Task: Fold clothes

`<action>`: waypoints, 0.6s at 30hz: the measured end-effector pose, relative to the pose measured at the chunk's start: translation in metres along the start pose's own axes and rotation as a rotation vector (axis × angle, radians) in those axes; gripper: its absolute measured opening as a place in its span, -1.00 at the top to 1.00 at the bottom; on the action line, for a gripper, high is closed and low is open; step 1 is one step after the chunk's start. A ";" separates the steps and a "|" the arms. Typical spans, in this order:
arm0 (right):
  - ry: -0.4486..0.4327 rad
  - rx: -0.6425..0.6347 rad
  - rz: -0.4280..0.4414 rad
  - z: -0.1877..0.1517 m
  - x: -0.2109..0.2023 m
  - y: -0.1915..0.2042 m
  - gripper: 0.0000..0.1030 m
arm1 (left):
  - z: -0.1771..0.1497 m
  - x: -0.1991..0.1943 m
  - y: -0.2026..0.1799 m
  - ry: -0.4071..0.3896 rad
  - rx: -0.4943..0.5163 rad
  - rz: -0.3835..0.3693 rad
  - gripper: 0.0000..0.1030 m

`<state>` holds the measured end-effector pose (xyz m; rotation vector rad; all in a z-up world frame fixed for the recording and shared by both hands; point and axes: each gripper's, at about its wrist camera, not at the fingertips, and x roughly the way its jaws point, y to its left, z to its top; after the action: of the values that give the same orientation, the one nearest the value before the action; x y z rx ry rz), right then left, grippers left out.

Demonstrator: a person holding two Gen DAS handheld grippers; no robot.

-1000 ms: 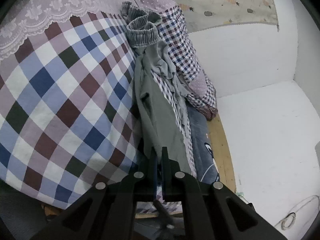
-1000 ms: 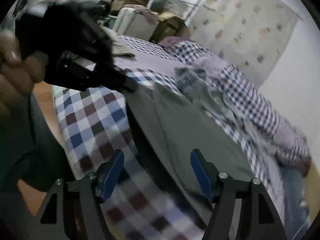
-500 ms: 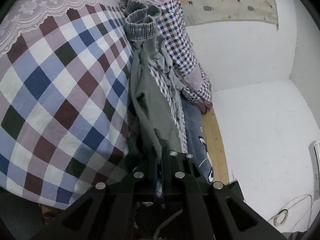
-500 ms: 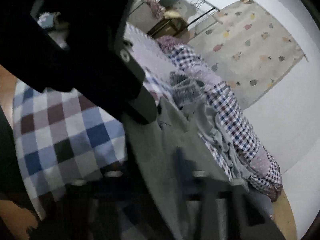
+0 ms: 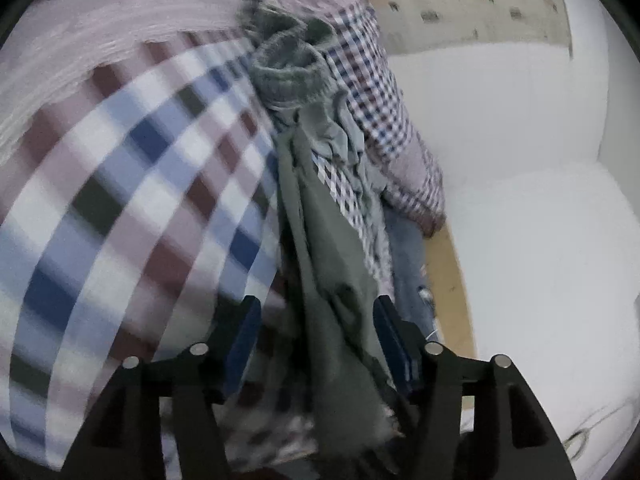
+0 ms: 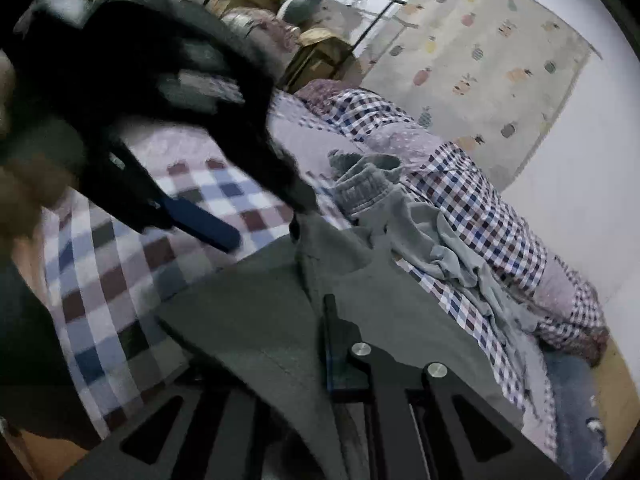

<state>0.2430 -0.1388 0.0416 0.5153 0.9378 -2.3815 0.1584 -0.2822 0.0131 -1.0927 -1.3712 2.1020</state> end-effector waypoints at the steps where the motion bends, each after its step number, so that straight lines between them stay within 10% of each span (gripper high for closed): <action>1: -0.007 0.012 0.003 0.002 -0.004 -0.004 0.94 | 0.007 0.009 -0.002 0.016 0.014 0.009 -0.27; 18: -0.059 0.083 0.028 0.007 -0.030 -0.034 0.94 | 0.102 0.127 -0.015 0.199 0.085 0.047 -0.26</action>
<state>0.2450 -0.1132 0.0794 0.4837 0.8044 -2.4045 -0.0010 -0.2473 -0.0014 -1.2711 -1.1642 2.0021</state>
